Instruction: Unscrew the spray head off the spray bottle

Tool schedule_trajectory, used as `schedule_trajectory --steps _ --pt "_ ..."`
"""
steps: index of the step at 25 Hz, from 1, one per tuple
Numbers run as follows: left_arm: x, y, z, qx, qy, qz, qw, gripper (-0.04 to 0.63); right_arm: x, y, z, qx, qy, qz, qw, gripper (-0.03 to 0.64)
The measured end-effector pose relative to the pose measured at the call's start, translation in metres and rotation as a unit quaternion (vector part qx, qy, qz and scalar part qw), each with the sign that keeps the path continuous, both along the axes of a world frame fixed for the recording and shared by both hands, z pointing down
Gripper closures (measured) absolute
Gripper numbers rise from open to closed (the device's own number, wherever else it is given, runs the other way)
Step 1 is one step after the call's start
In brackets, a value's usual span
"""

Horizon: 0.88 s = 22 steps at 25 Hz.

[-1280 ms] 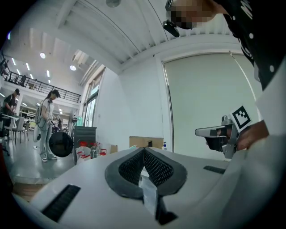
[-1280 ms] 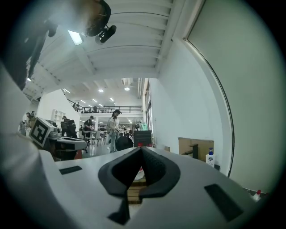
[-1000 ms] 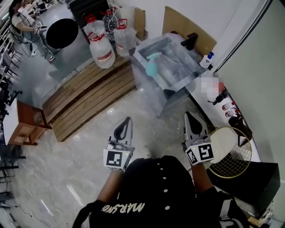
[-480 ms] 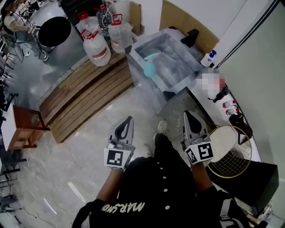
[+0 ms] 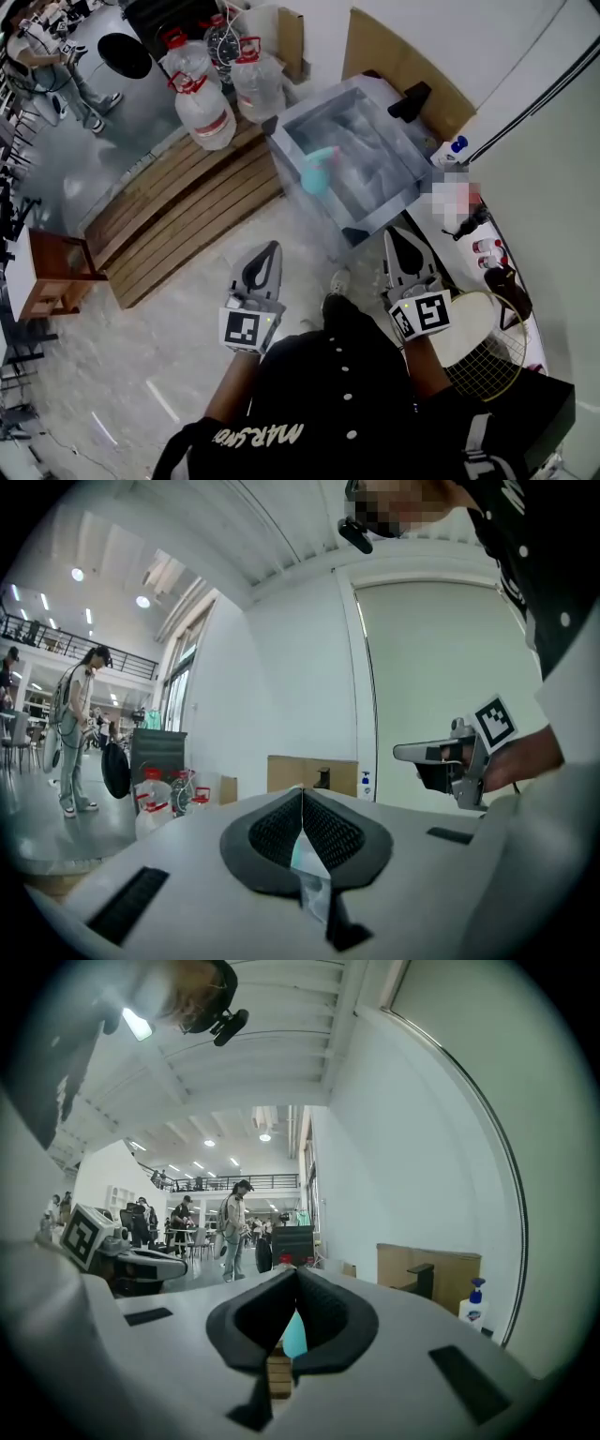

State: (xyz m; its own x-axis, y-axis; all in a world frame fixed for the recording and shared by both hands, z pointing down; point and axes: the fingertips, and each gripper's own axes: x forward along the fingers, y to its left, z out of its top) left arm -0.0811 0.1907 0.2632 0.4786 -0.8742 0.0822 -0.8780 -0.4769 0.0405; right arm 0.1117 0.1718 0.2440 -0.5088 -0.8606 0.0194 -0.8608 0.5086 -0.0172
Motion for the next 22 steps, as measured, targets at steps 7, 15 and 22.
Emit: schedule_trajectory --steps 7,15,22 --pt "0.011 -0.066 -0.002 0.003 -0.001 -0.018 0.9998 0.569 0.007 -0.068 -0.002 0.006 0.008 -0.037 0.999 0.604" --pt "0.029 -0.108 0.026 -0.017 -0.035 0.020 0.9990 0.569 0.010 -0.123 0.009 -0.011 0.011 -0.113 0.993 0.604" --pt "0.046 -0.125 0.074 -0.047 -0.080 0.104 0.9903 0.559 0.003 -0.159 0.035 -0.028 0.055 -0.190 0.980 0.560"
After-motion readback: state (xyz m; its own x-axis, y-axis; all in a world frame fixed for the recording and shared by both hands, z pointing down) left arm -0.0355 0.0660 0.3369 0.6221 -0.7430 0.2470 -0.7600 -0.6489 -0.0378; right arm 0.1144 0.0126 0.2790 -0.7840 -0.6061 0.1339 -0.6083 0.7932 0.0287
